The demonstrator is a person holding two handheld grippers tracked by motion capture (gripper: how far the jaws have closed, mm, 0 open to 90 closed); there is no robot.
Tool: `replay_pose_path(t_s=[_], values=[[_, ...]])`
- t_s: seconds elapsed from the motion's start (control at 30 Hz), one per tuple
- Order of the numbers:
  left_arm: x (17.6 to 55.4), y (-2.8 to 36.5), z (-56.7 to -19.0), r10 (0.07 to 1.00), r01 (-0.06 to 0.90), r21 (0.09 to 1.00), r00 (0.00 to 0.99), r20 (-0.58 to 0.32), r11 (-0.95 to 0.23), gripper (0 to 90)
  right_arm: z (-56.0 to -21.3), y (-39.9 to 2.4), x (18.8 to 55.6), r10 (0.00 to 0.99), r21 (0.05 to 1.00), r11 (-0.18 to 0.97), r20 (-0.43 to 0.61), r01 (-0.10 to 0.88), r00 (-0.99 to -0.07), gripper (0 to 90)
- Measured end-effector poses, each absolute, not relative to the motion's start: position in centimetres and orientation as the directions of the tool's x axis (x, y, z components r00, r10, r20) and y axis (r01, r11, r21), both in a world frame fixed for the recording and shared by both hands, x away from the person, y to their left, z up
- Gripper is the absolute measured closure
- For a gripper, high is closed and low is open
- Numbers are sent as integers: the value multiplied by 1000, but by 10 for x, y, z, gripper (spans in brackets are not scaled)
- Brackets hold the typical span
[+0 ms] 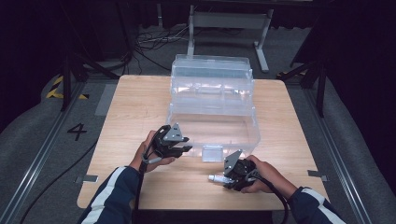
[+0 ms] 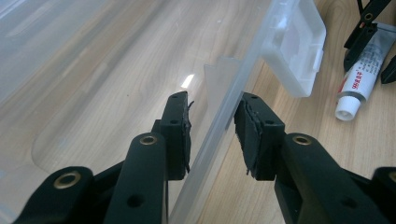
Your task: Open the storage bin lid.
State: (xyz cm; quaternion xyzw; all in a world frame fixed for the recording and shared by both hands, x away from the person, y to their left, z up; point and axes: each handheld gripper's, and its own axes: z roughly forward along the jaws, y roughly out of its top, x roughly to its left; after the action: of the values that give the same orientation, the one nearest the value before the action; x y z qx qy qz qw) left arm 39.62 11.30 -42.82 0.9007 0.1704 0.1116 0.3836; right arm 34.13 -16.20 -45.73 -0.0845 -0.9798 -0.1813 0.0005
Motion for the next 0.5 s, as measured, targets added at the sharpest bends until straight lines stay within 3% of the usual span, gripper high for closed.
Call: replay_pose_path(t_s=[0.13, 0.37, 0.5], values=[[392, 119, -420, 387, 203, 746, 919, 79, -634, 631, -455, -157, 344, 148, 305, 940, 31, 151, -988, 685], [383, 133, -411, 390, 177, 756, 914, 111, -630, 604, -453, -160, 343, 145, 259, 954, 39, 150, -989, 698], [374, 143, -405, 420, 192, 759, 900, 115, -622, 523, -453, -161, 344, 141, 260, 955, 31, 144, -990, 702]])
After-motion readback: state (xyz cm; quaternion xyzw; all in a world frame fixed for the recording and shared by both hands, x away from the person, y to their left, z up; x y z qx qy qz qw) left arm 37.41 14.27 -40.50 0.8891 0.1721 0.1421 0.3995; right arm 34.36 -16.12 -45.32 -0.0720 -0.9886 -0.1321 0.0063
